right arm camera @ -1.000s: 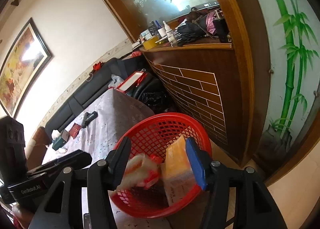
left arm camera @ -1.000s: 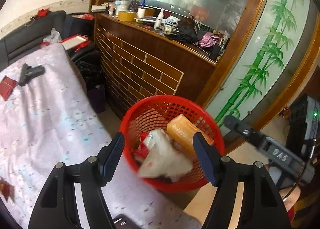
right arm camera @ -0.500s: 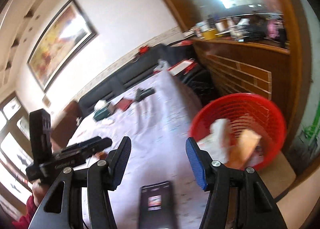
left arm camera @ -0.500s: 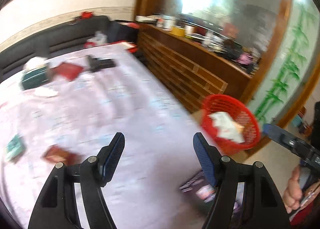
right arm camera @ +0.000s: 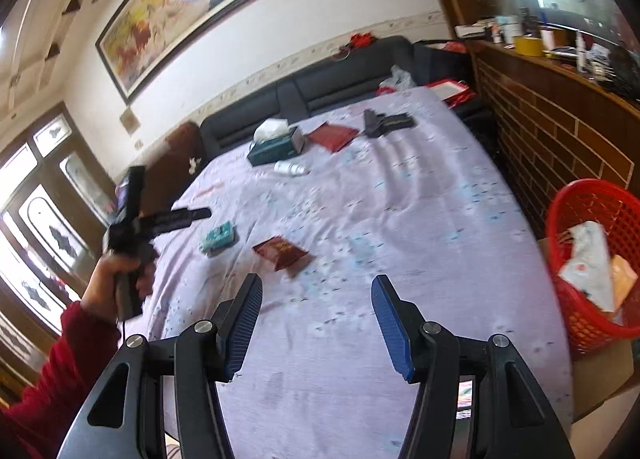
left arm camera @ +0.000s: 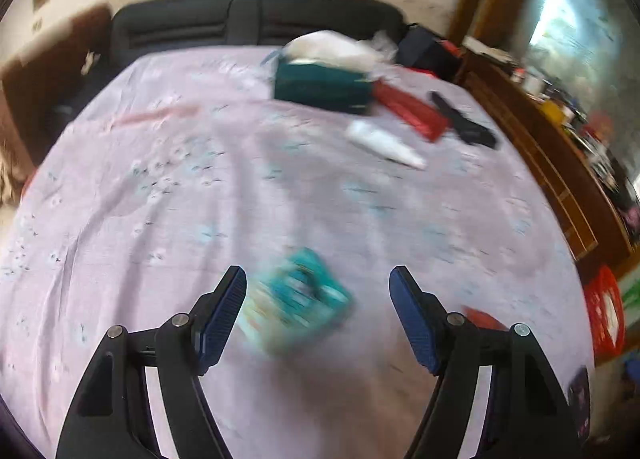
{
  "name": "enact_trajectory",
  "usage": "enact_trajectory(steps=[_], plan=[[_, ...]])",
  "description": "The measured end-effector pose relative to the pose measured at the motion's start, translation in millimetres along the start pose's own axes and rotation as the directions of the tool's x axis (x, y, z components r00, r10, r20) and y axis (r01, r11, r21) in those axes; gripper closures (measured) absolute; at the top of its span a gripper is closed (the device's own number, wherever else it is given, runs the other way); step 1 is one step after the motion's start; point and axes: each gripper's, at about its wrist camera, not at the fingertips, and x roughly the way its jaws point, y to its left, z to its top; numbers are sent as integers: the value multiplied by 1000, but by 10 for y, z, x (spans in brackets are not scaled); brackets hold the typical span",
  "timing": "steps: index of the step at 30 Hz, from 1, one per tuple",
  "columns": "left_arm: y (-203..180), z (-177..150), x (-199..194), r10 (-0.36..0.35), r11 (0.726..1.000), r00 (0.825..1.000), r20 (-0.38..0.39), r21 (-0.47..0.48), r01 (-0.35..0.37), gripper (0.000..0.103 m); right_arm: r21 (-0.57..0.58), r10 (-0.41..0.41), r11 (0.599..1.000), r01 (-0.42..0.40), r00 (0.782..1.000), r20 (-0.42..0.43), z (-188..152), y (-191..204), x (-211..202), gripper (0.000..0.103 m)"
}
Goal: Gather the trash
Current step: 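Move both tools back over the bed toward the remaining trash, then grasp the teal wet-wipe pack with the left tool while the right grasps the brown candy wrapper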
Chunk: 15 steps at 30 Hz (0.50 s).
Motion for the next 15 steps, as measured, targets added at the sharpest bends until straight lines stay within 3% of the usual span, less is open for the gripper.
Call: enact_trajectory(steps=[5,12,15], plan=[[276,73,396,-117,992,990,-78,-61,112,31,-5,-7,1000,7,999,-43,40,97,225,42],[-111,-266,367,-148,975,977,-156,145,171,31,69,32,997,-23,991,-129,272,89,784,42],[-220,-406,353,-106,966,982,-159,216,140,31,90,67,995,-53,984,-165,344,146,1068,42]])
